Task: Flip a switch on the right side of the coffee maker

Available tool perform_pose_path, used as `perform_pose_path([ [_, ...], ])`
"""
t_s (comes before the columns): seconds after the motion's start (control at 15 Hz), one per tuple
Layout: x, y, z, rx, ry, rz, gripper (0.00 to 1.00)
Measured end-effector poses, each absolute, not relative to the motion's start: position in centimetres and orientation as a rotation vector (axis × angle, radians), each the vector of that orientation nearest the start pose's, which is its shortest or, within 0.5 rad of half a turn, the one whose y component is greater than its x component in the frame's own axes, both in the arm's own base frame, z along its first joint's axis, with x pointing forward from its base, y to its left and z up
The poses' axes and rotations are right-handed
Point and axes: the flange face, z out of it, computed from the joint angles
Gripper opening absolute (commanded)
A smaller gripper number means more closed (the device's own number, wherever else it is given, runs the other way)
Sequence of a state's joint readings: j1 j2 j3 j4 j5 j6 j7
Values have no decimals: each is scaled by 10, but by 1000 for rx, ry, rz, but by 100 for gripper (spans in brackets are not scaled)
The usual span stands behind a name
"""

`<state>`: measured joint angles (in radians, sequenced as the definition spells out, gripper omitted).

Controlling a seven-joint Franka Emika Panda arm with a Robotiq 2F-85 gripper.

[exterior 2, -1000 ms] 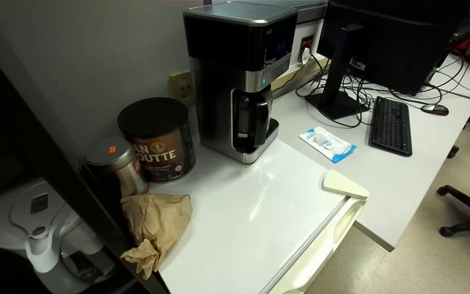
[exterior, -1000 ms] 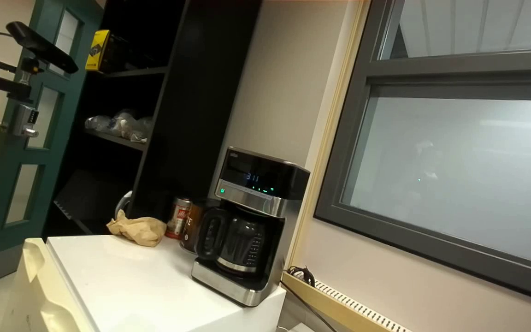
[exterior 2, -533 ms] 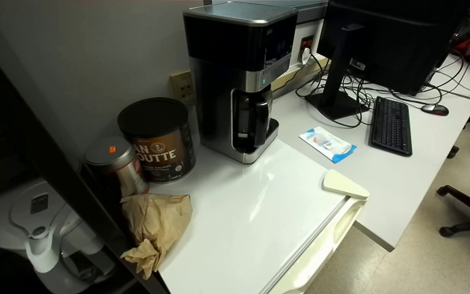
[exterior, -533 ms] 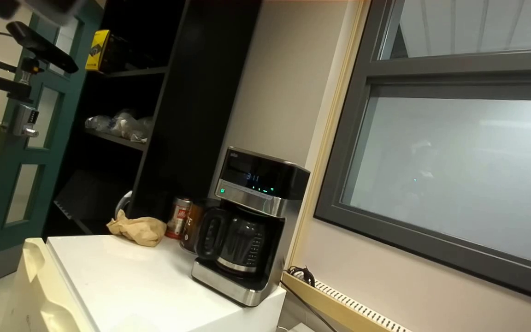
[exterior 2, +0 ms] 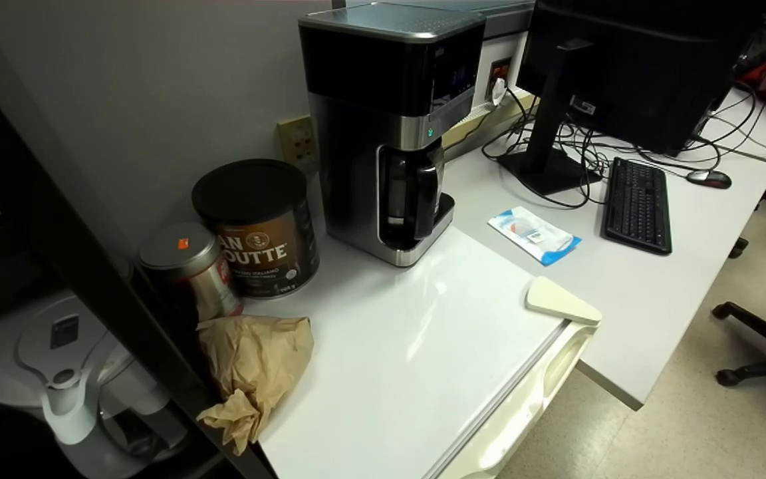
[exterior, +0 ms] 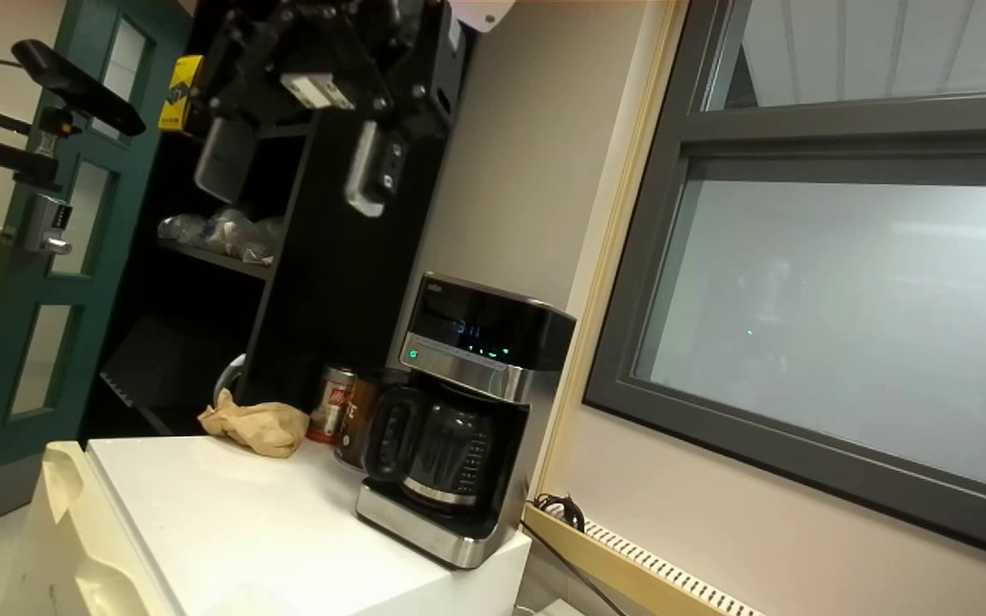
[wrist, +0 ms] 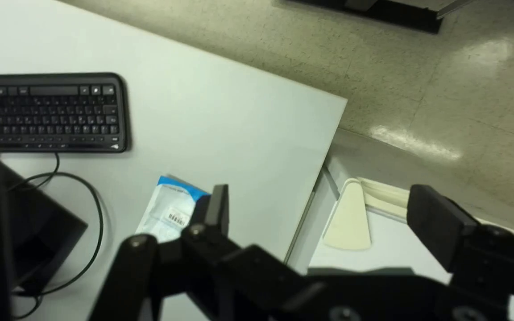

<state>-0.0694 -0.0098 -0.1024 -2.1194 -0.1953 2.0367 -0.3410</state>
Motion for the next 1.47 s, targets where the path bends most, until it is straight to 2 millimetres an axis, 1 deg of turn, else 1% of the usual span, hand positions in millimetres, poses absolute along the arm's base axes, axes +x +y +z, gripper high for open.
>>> perform_pose_path([
  [0.2,554,-87,405,-3313,-550,122,53],
  [0.53,601,-66,390,-3364,-735,6,13],
  [0.6,610,-63,386,-3373,-772,-19,6],
  [0.67,618,-59,382,-3381,-810,-46,2],
  [0.73,627,-54,378,-3388,-848,-80,0],
  [1.07,662,-29,360,-3382,-988,-280,0],
  [1.47,698,1,341,-3335,-1048,-518,0],
])
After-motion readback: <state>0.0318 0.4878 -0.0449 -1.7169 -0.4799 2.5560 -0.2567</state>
